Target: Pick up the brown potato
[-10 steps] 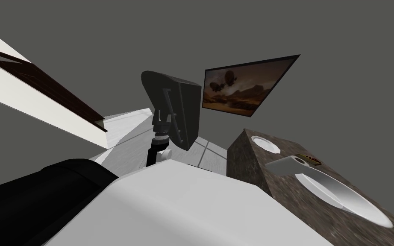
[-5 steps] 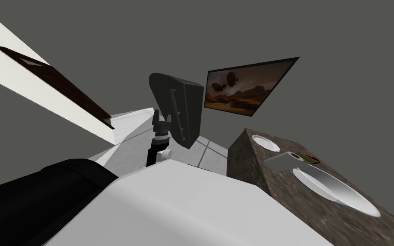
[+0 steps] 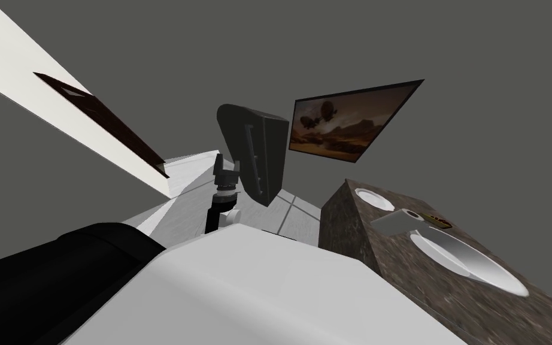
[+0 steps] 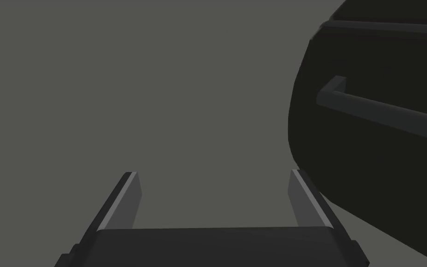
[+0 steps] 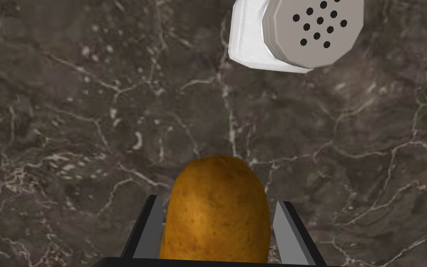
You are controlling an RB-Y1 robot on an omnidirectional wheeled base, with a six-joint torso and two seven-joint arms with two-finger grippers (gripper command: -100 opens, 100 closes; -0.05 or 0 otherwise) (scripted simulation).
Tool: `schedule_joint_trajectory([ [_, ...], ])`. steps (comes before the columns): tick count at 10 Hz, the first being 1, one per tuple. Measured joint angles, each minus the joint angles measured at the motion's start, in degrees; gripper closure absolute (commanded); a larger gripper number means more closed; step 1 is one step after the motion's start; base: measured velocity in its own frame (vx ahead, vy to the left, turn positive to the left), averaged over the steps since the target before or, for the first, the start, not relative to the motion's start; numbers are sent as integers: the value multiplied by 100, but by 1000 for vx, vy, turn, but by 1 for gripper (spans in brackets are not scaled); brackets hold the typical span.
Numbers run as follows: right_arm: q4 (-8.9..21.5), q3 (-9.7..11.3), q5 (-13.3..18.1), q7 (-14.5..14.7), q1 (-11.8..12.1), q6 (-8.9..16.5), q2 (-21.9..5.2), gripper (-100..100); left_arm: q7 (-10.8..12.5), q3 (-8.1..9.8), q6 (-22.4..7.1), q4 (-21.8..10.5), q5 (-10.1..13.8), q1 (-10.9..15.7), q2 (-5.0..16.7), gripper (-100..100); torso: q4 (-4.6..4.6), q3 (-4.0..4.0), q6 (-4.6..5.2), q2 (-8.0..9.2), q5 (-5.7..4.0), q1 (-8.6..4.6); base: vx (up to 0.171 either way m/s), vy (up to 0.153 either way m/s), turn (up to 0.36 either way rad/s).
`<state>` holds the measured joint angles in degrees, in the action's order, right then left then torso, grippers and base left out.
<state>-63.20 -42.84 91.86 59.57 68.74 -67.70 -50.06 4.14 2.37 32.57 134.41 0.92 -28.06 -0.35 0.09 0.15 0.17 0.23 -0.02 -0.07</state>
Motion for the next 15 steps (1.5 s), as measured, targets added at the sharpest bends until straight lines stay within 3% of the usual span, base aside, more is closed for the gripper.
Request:
schedule_joint_trajectory([
  [14,-1119,347,-118,-2037,205,59,-607,100,0,0,0,0,0,-1,0,0,-4,-11,10,-19,2,-2,-82,21,50],
  [15,-1117,350,-117,-2057,207,56,-606,0,0,1,0,0,0,-1,0,0,-6,-17,7,-31,2,-6,0,0,0],
])
